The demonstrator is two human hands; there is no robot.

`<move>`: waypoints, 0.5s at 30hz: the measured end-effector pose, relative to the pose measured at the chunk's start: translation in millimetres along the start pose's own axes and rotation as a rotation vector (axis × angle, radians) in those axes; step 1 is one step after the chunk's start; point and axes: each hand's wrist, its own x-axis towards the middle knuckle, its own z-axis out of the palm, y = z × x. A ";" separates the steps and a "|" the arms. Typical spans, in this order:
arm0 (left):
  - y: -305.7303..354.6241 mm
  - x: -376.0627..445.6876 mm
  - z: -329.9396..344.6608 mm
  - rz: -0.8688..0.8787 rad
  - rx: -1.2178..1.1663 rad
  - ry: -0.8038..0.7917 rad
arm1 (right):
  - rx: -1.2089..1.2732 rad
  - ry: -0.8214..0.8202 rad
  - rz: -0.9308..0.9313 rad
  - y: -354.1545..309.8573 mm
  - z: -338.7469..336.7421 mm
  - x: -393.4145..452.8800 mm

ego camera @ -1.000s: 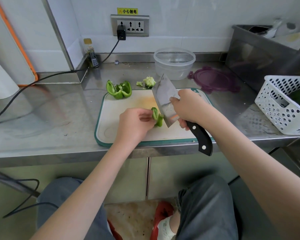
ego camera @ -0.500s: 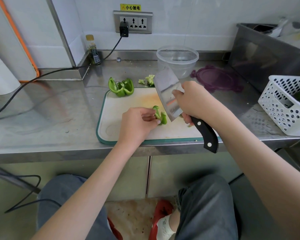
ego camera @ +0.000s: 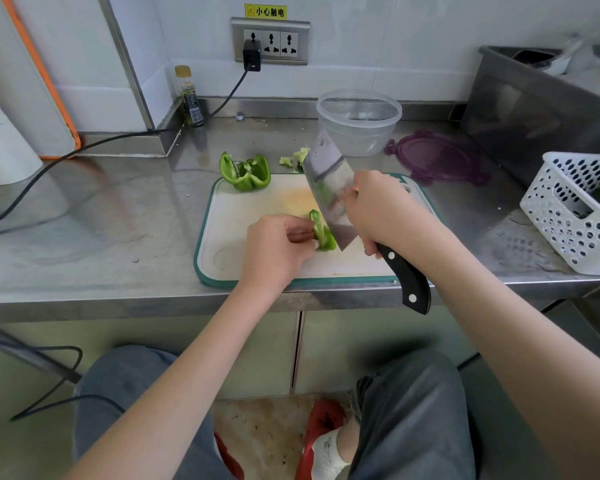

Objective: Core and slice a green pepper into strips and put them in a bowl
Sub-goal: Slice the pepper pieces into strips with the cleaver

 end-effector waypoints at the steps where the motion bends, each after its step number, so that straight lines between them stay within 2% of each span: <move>1: -0.2 -0.1 0.1 0.005 0.002 -0.002 | 0.000 0.004 0.037 -0.3 0.8 0.6; 5: -2.0 0.0 0.2 0.018 0.008 0.005 | -0.024 0.075 -0.073 6.2 3.1 6.6; 7: -2.6 0.0 0.7 0.022 0.010 0.008 | -0.015 0.007 0.003 5.0 6.3 10.6; 9: -2.5 0.0 1.1 0.018 0.001 0.005 | 0.026 0.019 0.054 3.5 7.3 11.5; 12: -2.4 -0.1 1.0 0.022 0.002 0.000 | 0.004 0.093 -0.082 8.7 9.6 11.2; 15: -2.4 0.3 1.2 0.024 0.011 -0.004 | 0.011 0.111 -0.108 11.6 11.1 11.5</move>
